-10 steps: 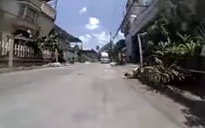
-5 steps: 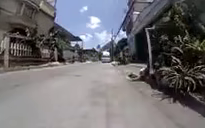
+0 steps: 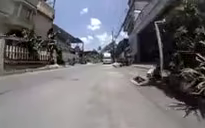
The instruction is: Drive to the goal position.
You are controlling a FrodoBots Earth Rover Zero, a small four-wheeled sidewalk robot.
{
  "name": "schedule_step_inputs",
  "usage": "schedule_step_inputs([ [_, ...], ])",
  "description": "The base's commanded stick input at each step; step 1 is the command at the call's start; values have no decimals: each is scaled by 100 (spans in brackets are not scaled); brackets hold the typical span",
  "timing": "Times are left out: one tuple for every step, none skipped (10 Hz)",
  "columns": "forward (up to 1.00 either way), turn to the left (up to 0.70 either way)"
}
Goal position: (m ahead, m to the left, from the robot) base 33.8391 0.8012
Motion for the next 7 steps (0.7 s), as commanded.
schedule_step_inputs([
  [100,5],
  [100,5],
  [100,5],
  [100,5],
  [100,5],
  [100,5],
  [100,5],
])
